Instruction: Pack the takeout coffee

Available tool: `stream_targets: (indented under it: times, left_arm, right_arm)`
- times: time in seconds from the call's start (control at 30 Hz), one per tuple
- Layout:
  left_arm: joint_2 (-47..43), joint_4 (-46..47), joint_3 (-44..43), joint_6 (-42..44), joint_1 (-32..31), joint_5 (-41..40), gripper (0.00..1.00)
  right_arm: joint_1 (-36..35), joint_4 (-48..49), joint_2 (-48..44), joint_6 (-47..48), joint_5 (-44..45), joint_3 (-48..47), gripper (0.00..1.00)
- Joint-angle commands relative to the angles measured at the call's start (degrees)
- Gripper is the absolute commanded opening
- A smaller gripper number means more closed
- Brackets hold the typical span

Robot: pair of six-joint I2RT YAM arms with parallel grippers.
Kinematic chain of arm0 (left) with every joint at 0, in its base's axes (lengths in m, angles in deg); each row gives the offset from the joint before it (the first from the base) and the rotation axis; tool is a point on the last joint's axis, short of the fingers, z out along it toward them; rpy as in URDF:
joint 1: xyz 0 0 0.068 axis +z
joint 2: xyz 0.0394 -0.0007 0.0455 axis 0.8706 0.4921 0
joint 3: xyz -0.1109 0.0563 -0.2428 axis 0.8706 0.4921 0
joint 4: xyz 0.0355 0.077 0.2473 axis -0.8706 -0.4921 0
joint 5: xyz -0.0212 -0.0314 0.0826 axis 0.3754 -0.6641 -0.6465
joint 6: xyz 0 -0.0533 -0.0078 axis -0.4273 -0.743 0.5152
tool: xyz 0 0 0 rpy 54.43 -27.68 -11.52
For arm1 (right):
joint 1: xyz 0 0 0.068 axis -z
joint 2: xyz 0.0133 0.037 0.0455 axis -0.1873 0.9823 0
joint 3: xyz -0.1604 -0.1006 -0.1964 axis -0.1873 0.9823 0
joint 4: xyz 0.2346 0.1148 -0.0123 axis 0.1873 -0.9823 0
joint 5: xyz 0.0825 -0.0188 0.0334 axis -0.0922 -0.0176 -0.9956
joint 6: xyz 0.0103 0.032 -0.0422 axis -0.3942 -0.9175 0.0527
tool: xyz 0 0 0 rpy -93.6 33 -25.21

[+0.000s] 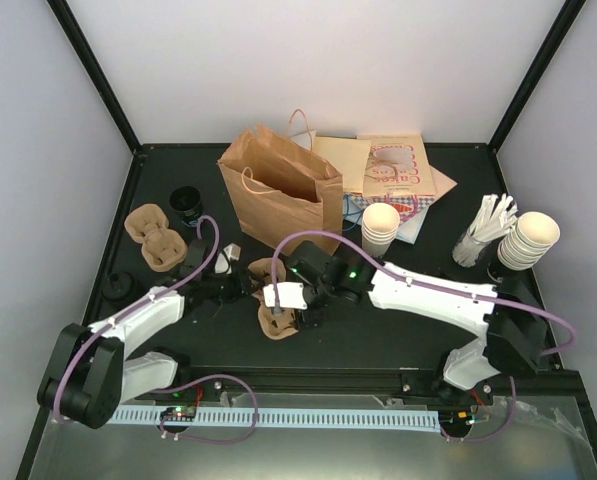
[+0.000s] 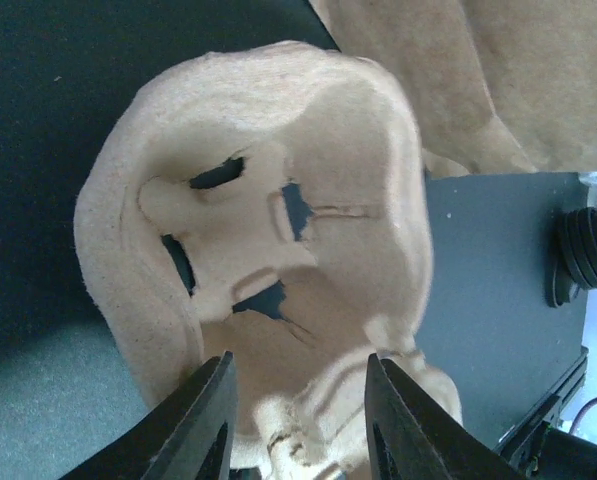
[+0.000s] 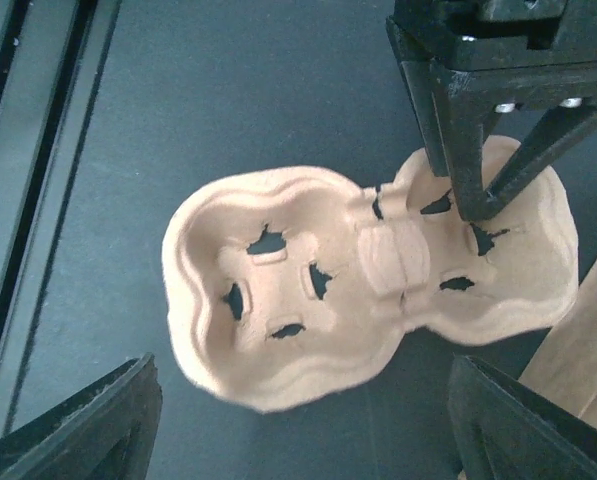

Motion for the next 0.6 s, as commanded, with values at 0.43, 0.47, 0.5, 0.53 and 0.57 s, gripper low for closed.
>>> stream_targets:
  times: [0.43, 0.47, 0.5, 0.53, 0.57]
  left_arm:
    - [-14.45, -4.8, 4.64, 2.18, 9.38, 4.97, 0.42]
    - [-14.63, -5.03, 4.77, 2.41, 10.0, 5.33, 0.42]
    - [-14.77, -5.12, 4.92, 2.53, 10.34, 5.62, 0.42]
    - [-14.87, -5.08, 5.03, 2.71, 10.54, 5.89, 0.42]
    - [-14.84, -5.05, 5.06, 2.87, 10.77, 6.3, 0.42]
  right_arm:
    - [2.4, 0.96, 17.1, 9.06, -1.61, -11.99, 0.77]
    - [2.45, 0.41, 18.03, 10.2, -1.66, -12.64, 0.77]
    - [2.55, -0.02, 19.05, 11.05, -1.77, -13.27, 0.78]
    - [2.61, -0.59, 20.1, 11.83, -1.95, -13.97, 0.78]
    - [2.63, -1.25, 21.07, 12.6, -2.15, -14.65, 0.78]
